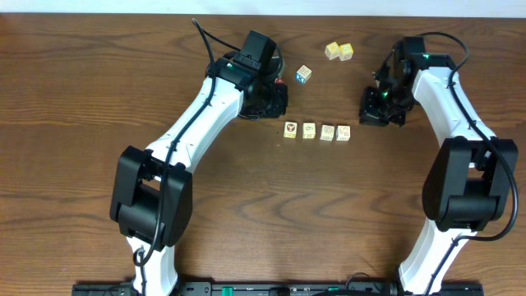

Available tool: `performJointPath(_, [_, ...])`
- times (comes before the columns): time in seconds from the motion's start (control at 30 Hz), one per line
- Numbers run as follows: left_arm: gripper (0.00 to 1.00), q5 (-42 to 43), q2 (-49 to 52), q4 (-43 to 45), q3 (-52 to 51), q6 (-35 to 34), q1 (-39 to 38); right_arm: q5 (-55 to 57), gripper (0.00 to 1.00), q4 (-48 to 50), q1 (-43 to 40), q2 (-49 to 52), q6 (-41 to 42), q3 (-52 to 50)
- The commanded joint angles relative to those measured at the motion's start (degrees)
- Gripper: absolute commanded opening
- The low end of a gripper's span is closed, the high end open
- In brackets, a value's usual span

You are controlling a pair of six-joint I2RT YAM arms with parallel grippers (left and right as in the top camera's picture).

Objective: Lift 4 blocks
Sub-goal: 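Lower both grippers at the two ends of the block row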

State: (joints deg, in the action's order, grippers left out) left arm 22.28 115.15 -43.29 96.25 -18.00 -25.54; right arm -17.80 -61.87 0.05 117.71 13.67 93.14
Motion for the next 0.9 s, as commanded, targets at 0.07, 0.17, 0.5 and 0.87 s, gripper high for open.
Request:
performJointPath(0.07, [0.07, -15.02, -0.07, -2.51, 0.24, -0.76, 0.94, 3.13, 0.01, 0.17, 1.11, -0.37, 0.92, -0.15])
performJointPath(0.17, [0.07, -15.82, 0.26, -2.56, -0.15, -0.81, 0.92, 4.76, 0.01, 0.17, 1.11, -0.37, 0.90, -0.15])
performJointPath(0.5, [0.07, -0.22, 4.07, -0.20, -1.33, -1.75, 0.22, 6.78, 0.01, 0.42, 0.96, -0.37, 0.37, -0.22])
performJointPath(0.87, [0.07, -6.03, 5.53, -0.87, -1.64, -1.16, 0.28, 1.90, 0.01, 4.94, 0.35, -0.37, 0.02, -5.14])
